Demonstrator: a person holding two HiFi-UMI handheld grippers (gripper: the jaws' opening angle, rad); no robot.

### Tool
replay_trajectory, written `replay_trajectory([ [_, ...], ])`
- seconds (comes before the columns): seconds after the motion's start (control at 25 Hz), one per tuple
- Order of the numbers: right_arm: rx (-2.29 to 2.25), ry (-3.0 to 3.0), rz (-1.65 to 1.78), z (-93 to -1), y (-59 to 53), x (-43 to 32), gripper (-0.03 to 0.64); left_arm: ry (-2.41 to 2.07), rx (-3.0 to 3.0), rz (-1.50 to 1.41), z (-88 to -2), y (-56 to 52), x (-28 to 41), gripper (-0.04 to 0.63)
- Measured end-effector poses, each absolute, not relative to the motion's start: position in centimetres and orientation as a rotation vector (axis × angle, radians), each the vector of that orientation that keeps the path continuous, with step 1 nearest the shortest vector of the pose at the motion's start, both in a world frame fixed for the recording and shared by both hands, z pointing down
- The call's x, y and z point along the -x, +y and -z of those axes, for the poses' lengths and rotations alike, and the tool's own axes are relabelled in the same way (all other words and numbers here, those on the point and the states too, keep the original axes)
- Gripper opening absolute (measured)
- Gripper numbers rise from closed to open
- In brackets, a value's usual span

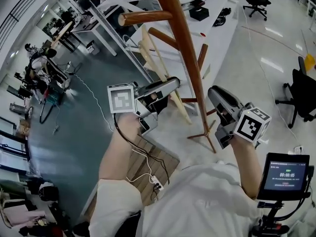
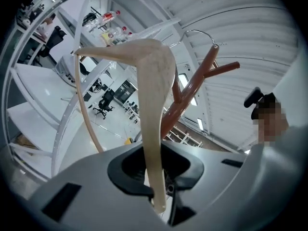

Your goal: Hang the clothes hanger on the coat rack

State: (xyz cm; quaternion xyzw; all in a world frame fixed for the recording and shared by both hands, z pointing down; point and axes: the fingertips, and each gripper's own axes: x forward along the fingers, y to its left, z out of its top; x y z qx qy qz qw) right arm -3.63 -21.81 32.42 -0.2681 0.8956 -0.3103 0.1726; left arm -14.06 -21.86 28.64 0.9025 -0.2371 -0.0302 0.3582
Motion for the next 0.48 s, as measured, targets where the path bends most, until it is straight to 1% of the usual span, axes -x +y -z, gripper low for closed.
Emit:
replay_trajectory([
  [0.08,0.776,2.533,0.875,-32.3,-21.2,3.4,0.097,-0.548,-2.334,0.065,-29.7,-22.1,14.2,0.066],
  [0.28,0.815,2.517,0.867,-32.3,-20.5,2.7,0.097,-0.493,-2.351,-0.047,-29.2,-21.8,11.6,0.066],
  [0.48,0.853,2.502,0.870,-32.6,-21.0,2.2,0.097,-0.449,-2.339,-0.046,-29.4,-22.7,10.9,0.066],
])
